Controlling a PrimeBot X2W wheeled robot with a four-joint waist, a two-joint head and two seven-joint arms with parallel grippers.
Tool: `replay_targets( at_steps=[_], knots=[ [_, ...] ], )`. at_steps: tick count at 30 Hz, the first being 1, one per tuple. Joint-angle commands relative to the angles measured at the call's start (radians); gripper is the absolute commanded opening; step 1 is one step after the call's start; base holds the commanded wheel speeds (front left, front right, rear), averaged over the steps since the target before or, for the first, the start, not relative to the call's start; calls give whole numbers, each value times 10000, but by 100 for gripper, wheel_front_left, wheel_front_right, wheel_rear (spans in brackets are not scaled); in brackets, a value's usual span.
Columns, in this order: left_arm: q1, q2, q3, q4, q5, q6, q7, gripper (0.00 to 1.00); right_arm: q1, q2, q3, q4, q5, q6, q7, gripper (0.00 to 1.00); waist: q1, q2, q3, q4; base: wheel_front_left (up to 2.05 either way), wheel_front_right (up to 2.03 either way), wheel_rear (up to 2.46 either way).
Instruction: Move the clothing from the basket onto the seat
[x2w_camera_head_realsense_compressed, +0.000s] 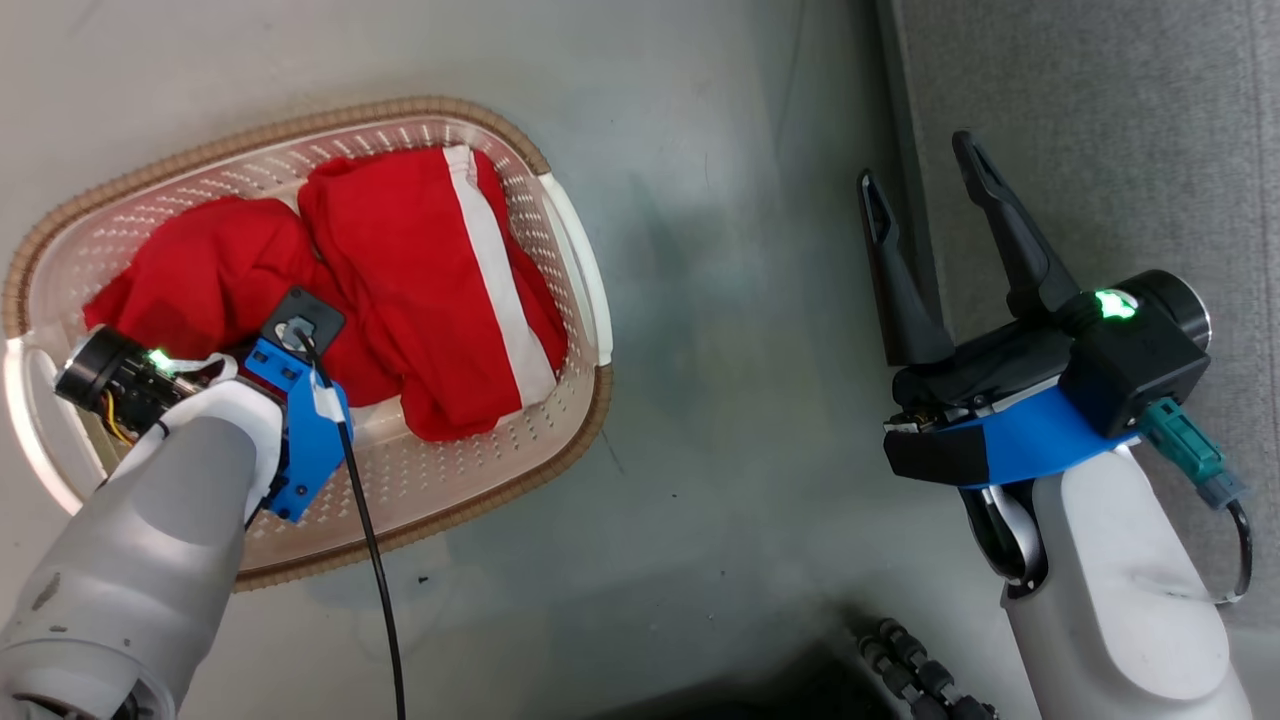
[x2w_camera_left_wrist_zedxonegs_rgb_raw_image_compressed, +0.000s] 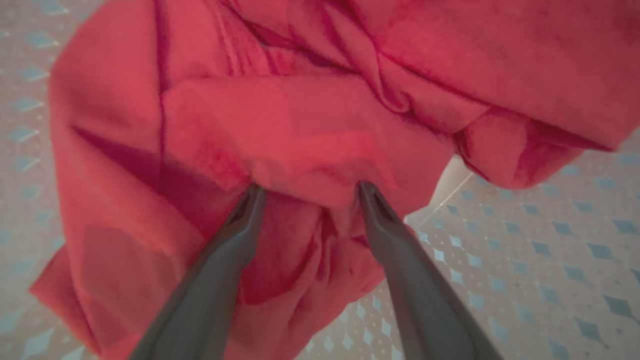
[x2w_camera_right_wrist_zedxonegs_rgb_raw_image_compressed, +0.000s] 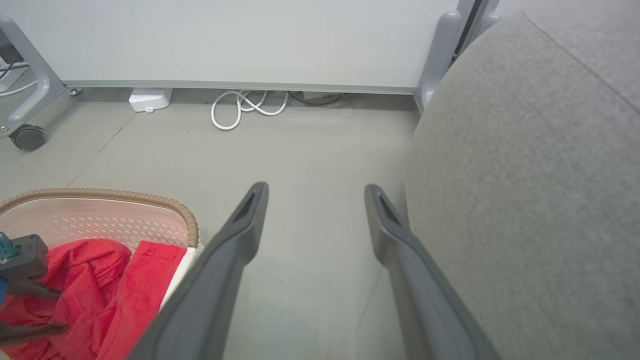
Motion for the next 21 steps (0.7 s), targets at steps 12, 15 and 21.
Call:
replay_targets(
  at_steps=[12, 15, 21],
  knots=[
    [-650, 238, -438, 6, -632, -3, 111, 100, -418, 68, -3, -318, 159, 3, -35, 100, -1, 0, 991, -205, 0, 0, 0],
    [-727, 230, -598, 9, -712, -3, 184, 42, -418, 69, -21, -338, 230, 4, -35, 100, -1, 0, 1053, -222, 0, 0, 0],
    [-740, 222, -924, -80, -977, -3, 99, 0, -453, 69, -49, -253, 313, 3, -35, 100, -1, 0, 1019, -206, 0, 0, 0]
  ],
)
